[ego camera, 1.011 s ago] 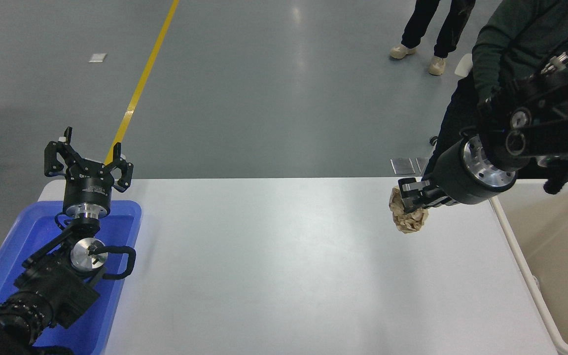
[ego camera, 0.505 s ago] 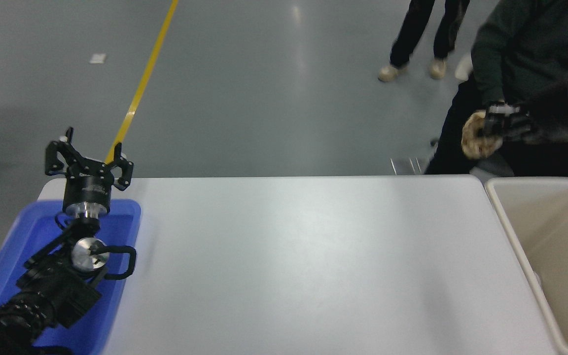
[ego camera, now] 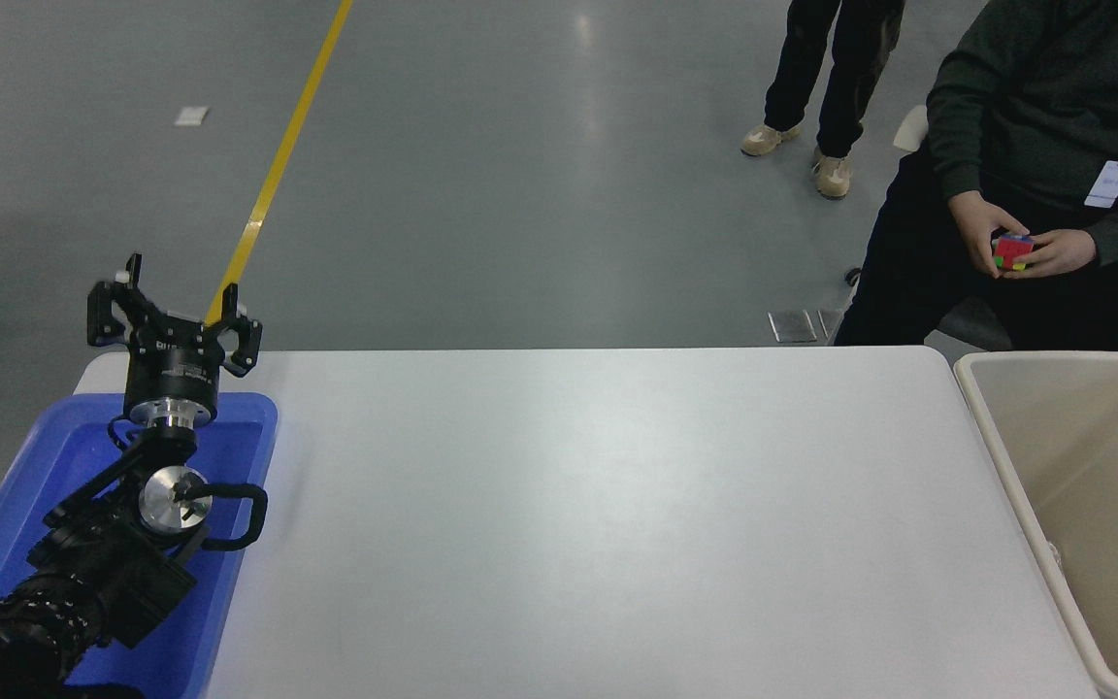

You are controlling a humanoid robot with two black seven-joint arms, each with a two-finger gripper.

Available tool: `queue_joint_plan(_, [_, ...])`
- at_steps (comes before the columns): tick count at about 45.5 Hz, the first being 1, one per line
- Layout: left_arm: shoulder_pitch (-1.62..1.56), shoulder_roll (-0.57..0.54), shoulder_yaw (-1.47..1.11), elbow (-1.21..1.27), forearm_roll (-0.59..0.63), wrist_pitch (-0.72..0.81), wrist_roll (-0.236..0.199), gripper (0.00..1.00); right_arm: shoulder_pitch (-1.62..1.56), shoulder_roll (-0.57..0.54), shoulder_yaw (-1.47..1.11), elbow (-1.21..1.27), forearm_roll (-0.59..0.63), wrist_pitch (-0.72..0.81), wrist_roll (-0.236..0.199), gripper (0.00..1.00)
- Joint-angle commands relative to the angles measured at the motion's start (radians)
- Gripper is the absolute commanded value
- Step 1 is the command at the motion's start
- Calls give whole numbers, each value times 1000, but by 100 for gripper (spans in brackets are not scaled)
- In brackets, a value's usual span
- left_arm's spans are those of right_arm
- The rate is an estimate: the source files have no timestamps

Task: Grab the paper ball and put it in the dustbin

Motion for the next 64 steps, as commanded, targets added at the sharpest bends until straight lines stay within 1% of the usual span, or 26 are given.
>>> queue_joint_plan(1, [0, 0, 1, 0, 0, 0, 0, 99, -255, 266, 325, -379, 14, -45, -45, 0])
queue_joint_plan(5, [0, 0, 0, 0, 0, 0, 0, 99, -290, 295, 403, -378, 17, -71, -79, 0])
queue_joint_plan(11, [-1, 0, 0, 0, 0, 0, 0, 99, -345, 365, 481, -373, 25, -78, -97, 0])
queue_joint_plan(19, [0, 0, 0, 0, 0, 0, 0, 99, -390, 411, 495, -368, 37, -113, -96, 0])
queue_joint_plan(33, [0, 0, 0, 0, -1, 0, 0, 99, -430, 434, 503, -368, 48, -130, -91, 0])
queue_joint_plan(36, [0, 0, 0, 0, -1, 2, 0, 99, -434, 434, 504, -368, 48, -142, -90, 8])
queue_joint_plan(37, [0, 0, 0, 0, -1, 0, 0, 99, -437, 434, 504, -368, 50, -144, -90, 13])
queue_joint_plan(38, [0, 0, 0, 0, -1, 2, 0, 99, -439, 434, 504, -368, 50, -145, -90, 22])
queue_joint_plan(39, [0, 0, 1, 0, -1, 2, 0, 99, -440, 434, 504, -368, 50, -145, -88, 35])
queue_joint_plan(40, [-1, 0, 1, 0, -1, 0, 0, 99, -440, 434, 506, -368, 50, -147, -88, 52])
queue_joint_plan(41, [-1, 0, 0, 0, -1, 2, 0, 99, -440, 434, 506, -368, 50, -145, -88, 74])
queue_joint_plan(42, [0, 0, 0, 0, -1, 0, 0, 99, -440, 434, 504, -368, 50, -144, -88, 100])
queue_joint_plan(64, [0, 0, 0, 0, -1, 0, 0, 99, -387, 424, 500, -372, 48, -137, -88, 100])
